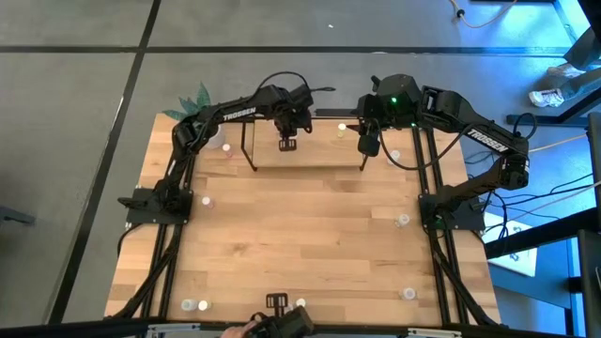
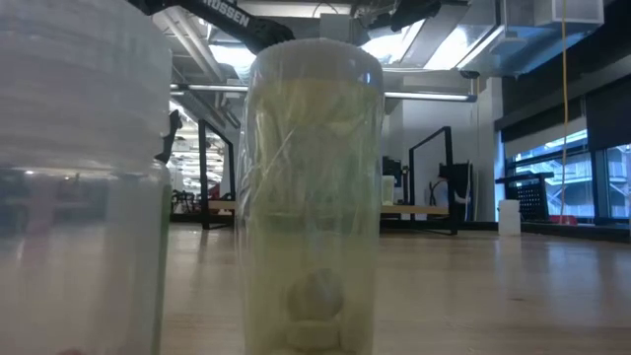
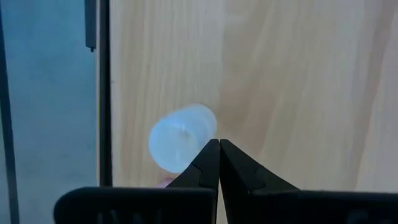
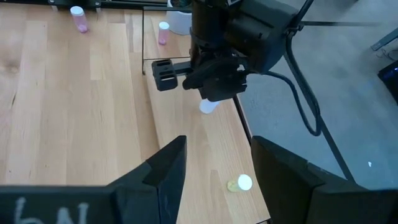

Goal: Pick and place medicine bottles onto shelf by color
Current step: Put the middle white pill bottle on the shelf, then put the top transparent pill bottle on the shelf

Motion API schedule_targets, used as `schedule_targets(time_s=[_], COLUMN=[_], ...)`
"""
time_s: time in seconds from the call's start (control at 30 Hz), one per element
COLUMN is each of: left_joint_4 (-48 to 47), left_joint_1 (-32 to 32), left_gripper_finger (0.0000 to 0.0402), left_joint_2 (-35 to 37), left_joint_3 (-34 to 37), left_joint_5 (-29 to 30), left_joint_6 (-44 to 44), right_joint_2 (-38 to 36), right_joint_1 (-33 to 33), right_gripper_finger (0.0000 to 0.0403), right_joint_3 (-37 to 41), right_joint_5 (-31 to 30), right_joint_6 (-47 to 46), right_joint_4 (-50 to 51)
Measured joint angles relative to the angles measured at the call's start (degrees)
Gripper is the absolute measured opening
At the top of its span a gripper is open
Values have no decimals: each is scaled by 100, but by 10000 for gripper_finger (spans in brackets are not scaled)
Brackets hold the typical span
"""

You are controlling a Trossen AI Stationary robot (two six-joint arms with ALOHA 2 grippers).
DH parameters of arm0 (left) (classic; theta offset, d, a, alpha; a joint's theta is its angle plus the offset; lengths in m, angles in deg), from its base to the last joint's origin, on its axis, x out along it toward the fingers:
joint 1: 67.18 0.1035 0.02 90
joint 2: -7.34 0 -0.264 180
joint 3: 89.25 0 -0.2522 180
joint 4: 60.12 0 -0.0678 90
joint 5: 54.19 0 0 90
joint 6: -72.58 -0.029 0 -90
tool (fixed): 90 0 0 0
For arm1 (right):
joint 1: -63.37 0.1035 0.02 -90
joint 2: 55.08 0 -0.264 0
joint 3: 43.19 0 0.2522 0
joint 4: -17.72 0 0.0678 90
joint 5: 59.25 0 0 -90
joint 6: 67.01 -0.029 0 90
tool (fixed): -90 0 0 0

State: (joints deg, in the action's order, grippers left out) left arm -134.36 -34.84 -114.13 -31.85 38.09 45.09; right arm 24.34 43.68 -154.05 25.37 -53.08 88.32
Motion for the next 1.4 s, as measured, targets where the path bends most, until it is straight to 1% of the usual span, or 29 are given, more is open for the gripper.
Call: schedule_targets(time_s=[0.43, 0.7, 0.9, 1.2, 1.3, 1.4], left_joint_4=[206, -58, -417, -513, -515, -698], left_joint_1=[172, 91, -124, -663, -866, -1042], left_gripper_finger=[0, 0, 0, 0, 0, 0], left_joint_2=[0, 72, 531, 1597, 1897, 2159], left_joint_3=[0, 0, 0, -4, -4, -4], left_joint_5=[2, 13, -10, 26, 232, 451], left_joint_6=[-14, 172, 664, 1642, 1834, 2104], right_joint_2=[0, -1, -2, -2, -2, 0], right_joint_1=[-2, -1, -2, 0, -1, 0], right_gripper_finger=[182, 182, 182, 182, 182, 182], right_joint_3=[0, 0, 0, 0, 0, 0], right_joint_5=[0, 0, 0, 0, 0, 6], right_joint_6=[2, 0, 0, -88, -160, -451], right_joint_4=[0, 0, -2, -9, -162, -222])
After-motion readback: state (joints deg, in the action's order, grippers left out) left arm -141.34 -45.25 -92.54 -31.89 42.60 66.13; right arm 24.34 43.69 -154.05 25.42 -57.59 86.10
